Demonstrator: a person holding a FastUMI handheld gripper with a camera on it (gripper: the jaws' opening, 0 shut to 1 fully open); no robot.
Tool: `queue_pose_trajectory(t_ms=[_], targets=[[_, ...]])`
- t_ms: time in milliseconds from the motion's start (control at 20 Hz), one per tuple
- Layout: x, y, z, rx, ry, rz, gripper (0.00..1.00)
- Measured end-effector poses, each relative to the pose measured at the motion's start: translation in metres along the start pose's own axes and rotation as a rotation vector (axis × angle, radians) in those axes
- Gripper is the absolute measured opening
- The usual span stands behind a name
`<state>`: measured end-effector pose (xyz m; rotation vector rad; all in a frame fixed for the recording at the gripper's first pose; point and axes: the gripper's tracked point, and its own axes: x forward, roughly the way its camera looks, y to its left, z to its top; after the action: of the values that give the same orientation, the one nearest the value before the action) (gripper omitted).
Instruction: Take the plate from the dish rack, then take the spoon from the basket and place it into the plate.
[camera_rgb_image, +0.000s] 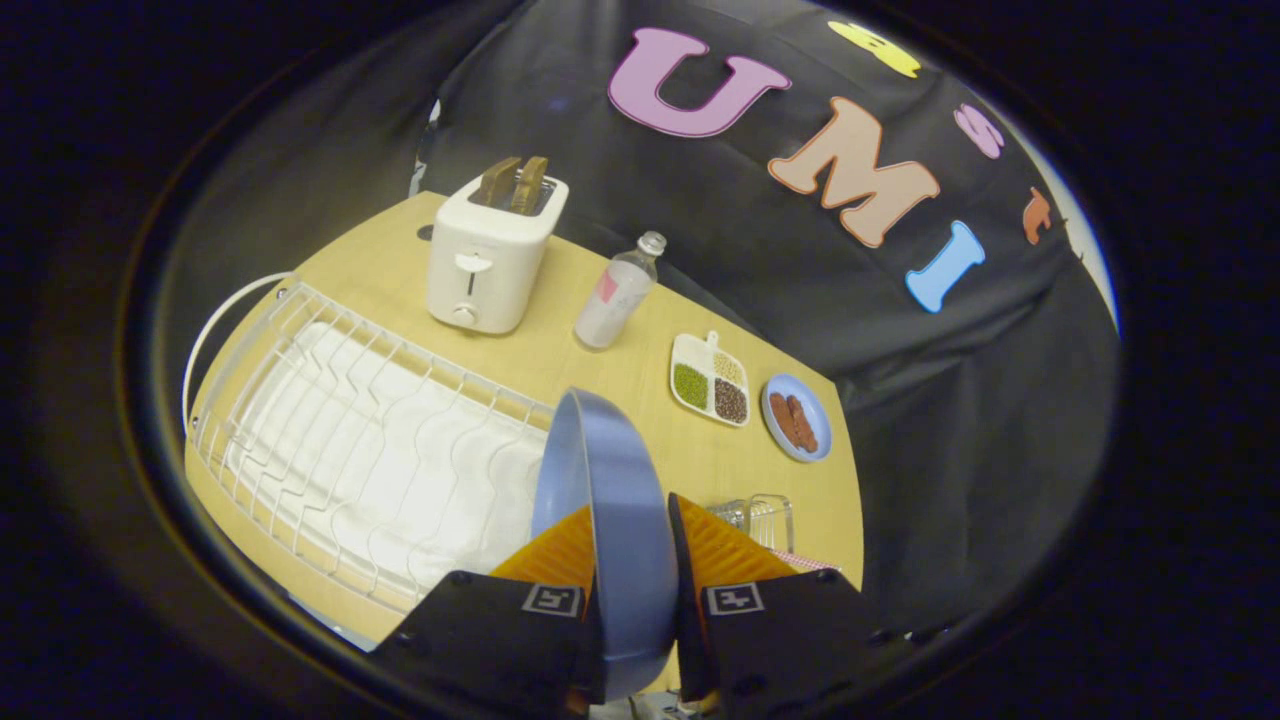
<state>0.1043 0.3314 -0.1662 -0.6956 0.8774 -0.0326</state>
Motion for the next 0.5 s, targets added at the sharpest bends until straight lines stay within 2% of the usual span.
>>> queue_pose_trajectory(t_ms=[300, 500], targets=[[-0.011, -0.017, 0.008, 0.189, -0.007, 0.134, 0.31], [-0.017, -0.024, -0.001, 0.334, 0.007, 0.288, 0.31]])
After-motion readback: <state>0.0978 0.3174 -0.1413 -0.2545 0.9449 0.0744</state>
